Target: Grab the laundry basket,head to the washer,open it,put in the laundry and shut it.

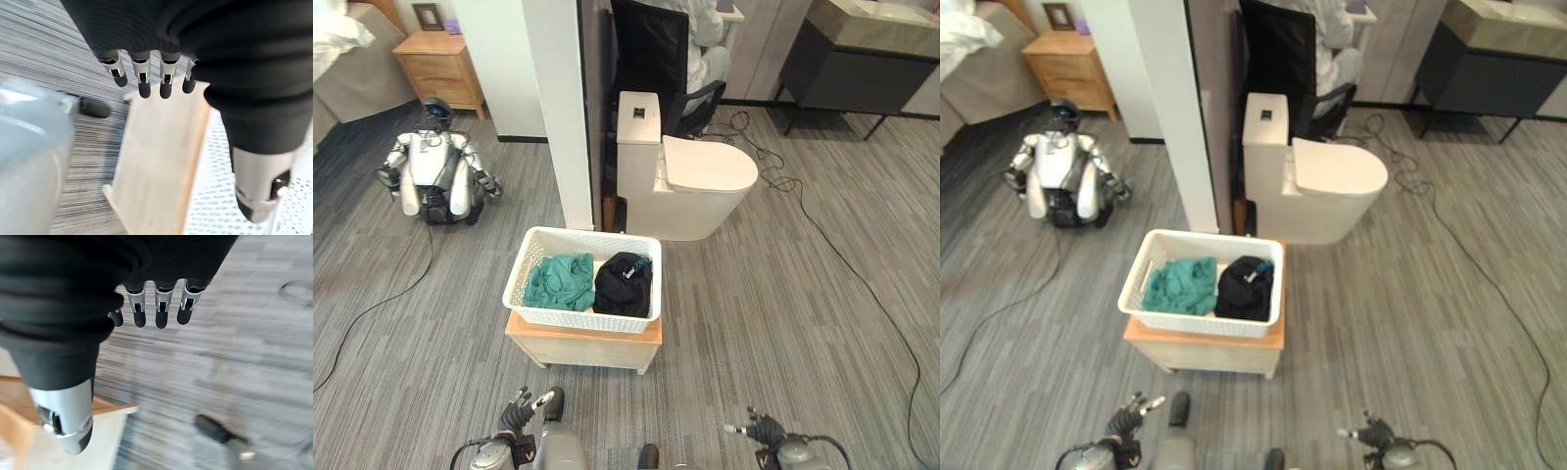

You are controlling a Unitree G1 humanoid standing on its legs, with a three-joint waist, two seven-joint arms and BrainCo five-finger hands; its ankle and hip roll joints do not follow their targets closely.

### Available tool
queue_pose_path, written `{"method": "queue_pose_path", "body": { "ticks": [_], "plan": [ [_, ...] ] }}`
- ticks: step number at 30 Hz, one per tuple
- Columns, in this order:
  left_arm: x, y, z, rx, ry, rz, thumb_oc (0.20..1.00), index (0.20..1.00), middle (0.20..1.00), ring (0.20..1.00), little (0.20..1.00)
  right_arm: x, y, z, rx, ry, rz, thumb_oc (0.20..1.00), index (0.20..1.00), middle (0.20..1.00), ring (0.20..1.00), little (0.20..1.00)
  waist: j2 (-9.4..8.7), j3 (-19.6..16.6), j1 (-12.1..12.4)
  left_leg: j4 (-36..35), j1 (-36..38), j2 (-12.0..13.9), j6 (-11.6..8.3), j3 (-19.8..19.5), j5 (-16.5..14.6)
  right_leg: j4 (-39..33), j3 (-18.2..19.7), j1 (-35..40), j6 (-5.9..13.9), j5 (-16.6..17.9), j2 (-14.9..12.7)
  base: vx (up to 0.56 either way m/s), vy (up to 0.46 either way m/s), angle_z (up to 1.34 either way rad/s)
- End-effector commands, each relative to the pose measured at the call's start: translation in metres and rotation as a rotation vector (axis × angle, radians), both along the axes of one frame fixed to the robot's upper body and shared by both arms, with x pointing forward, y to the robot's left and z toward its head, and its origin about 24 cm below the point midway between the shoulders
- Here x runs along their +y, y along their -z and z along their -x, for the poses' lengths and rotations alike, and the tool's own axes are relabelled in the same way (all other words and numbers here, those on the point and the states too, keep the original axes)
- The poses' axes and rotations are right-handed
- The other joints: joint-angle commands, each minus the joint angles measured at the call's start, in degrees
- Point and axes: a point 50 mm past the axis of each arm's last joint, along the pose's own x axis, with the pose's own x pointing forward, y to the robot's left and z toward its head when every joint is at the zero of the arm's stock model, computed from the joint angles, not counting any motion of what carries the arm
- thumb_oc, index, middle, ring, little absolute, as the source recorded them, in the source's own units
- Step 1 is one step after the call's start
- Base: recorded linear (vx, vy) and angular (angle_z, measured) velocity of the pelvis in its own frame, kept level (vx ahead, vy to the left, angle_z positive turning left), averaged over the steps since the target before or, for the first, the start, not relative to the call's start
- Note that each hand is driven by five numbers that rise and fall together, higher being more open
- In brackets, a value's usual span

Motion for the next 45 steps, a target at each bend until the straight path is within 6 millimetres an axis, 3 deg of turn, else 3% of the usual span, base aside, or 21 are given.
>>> {"method": "queue_pose_path", "body": {
  "ticks": [1,3,7,10,11,13,16,18,19,20,24,27,28,30,32,35,37,45],
  "plan": [
    [0.021,-0.018,-0.010,-0.105,0.006,-0.051,1.000,1.000,1.000,1.000,1.000,-0.012,-0.021,-0.021,-0.172,0.061,-0.013,1.000,1.000,1.000,1.000,1.000,-1.19,-1.92,1.34,8.40,0.63,-1.97,2.87,0.74,-2.81,2.52,-3.51,-1.81,5.37,-2.20,-6.87,0.11,0.159,-0.24],
    [0.030,-0.029,-0.012,-0.148,0.008,-0.078,1.000,1.000,1.000,1.000,1.000,-0.014,-0.030,-0.030,-0.239,0.118,-0.042,1.000,1.000,1.000,1.000,1.000,-1.27,-2.08,1.60,9.05,1.89,-3.19,3.99,3.11,-4.69,3.62,-2.34,-2.17,6.42,-1.57,-8.94,0.15,0.270,-0.32],
    [0.037,-0.039,-0.018,-0.197,0.002,-0.108,1.000,1.000,1.000,1.000,1.000,-0.018,-0.035,-0.036,-0.274,0.162,-0.051,1.000,1.000,1.000,1.000,1.000,-1.29,-2.18,2.17,9.16,2.51,-3.77,4.74,4.49,-5.76,3.37,-1.78,-2.55,7.32,-0.95,-10.01,0.05,0.112,-0.55],
    [0.059,-0.090,-0.027,-0.424,-0.066,-0.192,1.000,1.000,1.000,1.000,1.000,-0.043,-0.056,-0.046,-0.389,0.312,-0.060,1.000,1.000,1.000,1.000,1.000,-1.43,-3.15,2.66,7.27,4.09,-4.40,5.47,6.73,-6.40,2.24,-2.13,-2.32,8.33,-0.03,-11.43,0.09,0.093,-0.15],
    [0.059,-0.090,-0.026,-0.422,-0.067,-0.192,1.000,1.000,1.000,1.000,1.000,-0.043,-0.056,-0.046,-0.387,0.311,-0.061,1.000,1.000,1.000,1.000,1.000,-1.46,-3.18,2.62,7.18,4.18,-4.42,5.48,6.75,-6.37,2.19,-2.13,-2.25,8.34,-0.02,-11.45,0.07,0.038,-0.22],
    [0.070,-0.111,-0.028,-0.487,-0.088,-0.280,1.000,1.000,1.000,1.000,1.000,-0.053,-0.066,-0.047,-0.432,0.324,-0.057,1.000,1.000,1.000,1.000,1.000,-1.70,-3.27,2.62,6.29,4.54,-4.57,5.45,6.81,-6.25,1.68,-2.52,-2.13,8.41,-0.01,-11.56,0.03,0.010,-0.17],
    [0.073,-0.132,-0.051,-0.532,-0.019,-0.384,1.000,1.000,1.000,1.000,1.000,-0.059,-0.085,-0.064,-0.488,0.275,-0.040,1.000,1.000,1.000,1.000,1.000,-2.00,-2.60,2.51,4.85,4.28,-4.49,5.19,6.57,-5.49,1.67,-2.93,-2.97,8.44,0.07,-11.34,-0.03,-0.006,0.10],
    [0.066,-0.143,-0.076,-0.565,0.053,-0.388,1.000,1.000,1.000,1.000,1.000,-0.059,-0.096,-0.083,-0.503,0.228,-0.043,1.000,1.000,1.000,1.000,1.000,-2.15,-1.69,2.45,3.90,3.65,-4.18,4.98,6.26,-4.49,1.73,-3.18,-4.09,8.44,0.35,-11.03,-0.08,-0.024,0.13],
    [0.066,-0.143,-0.077,-0.568,0.053,-0.387,1.000,1.000,1.000,1.000,1.000,-0.060,-0.097,-0.084,-0.506,0.229,-0.043,1.000,1.000,1.000,1.000,1.000,-2.11,-1.58,2.45,3.85,3.60,-4.16,4.96,6.22,-4.42,1.77,-3.21,-4.16,8.43,0.36,-11.01,-0.13,-0.031,0.27],
    [0.055,-0.152,-0.100,-0.605,0.116,-0.341,1.000,1.000,1.000,1.000,1.000,-0.059,-0.112,-0.110,-0.511,0.185,-0.049,1.000,1.000,1.000,1.000,1.000,-2.20,-0.29,2.63,3.05,2.87,-3.86,4.73,5.88,-3.52,1.60,-3.49,-5.15,8.35,0.70,-10.59,-0.14,-0.026,0.26],
    [0.046,-0.168,-0.145,-0.619,0.143,-0.341,1.000,1.000,1.000,1.000,1.000,-0.025,-0.143,-0.169,-0.523,0.075,-0.113,1.000,1.000,1.000,1.000,1.000,-2.30,4.29,3.05,1.99,0.11,-3.07,4.21,5.17,-1.24,2.10,-3.72,-8.81,8.03,1.63,-9.55,-0.21,-0.033,0.03],
    [0.044,-0.180,-0.168,-0.622,0.114,-0.347,1.000,1.000,1.000,1.000,1.000,0.000,-0.183,-0.209,-0.575,-0.013,-0.094,1.000,1.000,1.000,1.000,1.000,-2.54,7.56,3.22,1.71,-2.29,-2.50,3.95,4.65,0.25,2.87,-3.65,-11.82,7.66,2.28,-8.84,-0.21,-0.026,-0.02],
    [0.047,-0.201,-0.185,-0.674,0.059,-0.344,1.000,1.000,1.000,1.000,1.000,0.017,-0.213,-0.230,-0.605,-0.118,-0.022,1.000,1.000,1.000,1.000,1.000,-3.00,9.77,3.16,1.54,-4.02,-2.20,3.63,4.37,1.27,3.32,-3.70,-13.78,7.46,2.82,-8.37,-0.16,-0.016,0.03],
    [0.048,-0.211,-0.193,-0.696,0.043,-0.342,1.000,1.000,1.000,1.000,1.000,0.024,-0.226,-0.238,-0.626,-0.139,-0.003,1.000,1.000,1.000,1.000,1.000,-3.16,10.46,2.90,1.46,-4.62,-2.10,3.54,4.24,1.63,3.48,-3.60,-14.42,7.40,2.95,-8.16,-0.10,-0.008,0.04],
    [0.054,-0.243,-0.212,-0.750,0.001,-0.365,1.000,1.000,1.000,1.000,1.000,0.042,-0.247,-0.250,-0.669,-0.178,0.005,1.000,1.000,1.000,1.000,1.000,-3.63,12.12,2.64,0.91,-6.38,-1.87,3.15,3.84,2.83,3.44,-3.65,-16.30,7.35,3.86,-7.71,-0.10,0.001,0.09],
    [0.060,-0.262,-0.216,-0.789,-0.025,-0.396,1.000,1.000,1.000,1.000,1.000,0.052,-0.255,-0.253,-0.685,-0.210,0.017,1.000,1.000,1.000,1.000,1.000,-4.10,12.76,2.49,0.61,-7.40,-1.72,2.99,3.74,3.21,3.15,-3.79,-17.21,7.48,4.36,-7.57,-0.04,0.003,0.13],
    [0.060,-0.290,-0.219,-0.897,-0.048,-0.370,1.000,1.000,1.000,1.000,1.000,0.060,-0.259,-0.255,-0.697,-0.260,0.060,1.000,1.000,1.000,1.000,1.000,-4.82,13.77,2.78,0.68,-8.59,-1.61,2.91,3.66,3.44,2.30,-3.92,-17.91,7.59,5.22,-7.35,-0.05,-0.019,0.05],
    [0.067,-0.338,-0.207,-1.043,0.009,-0.514,1.000,1.000,1.000,1.000,1.000,0.069,-0.257,-0.249,-0.728,-0.366,0.092,1.000,1.000,1.000,1.000,1.000,-6.04,14.53,3.21,1.86,-10.03,-1.60,2.92,3.53,2.95,0.87,-3.93,-18.32,7.51,6.08,-7.24,0.00,-0.002,0.00]
  ]
}}
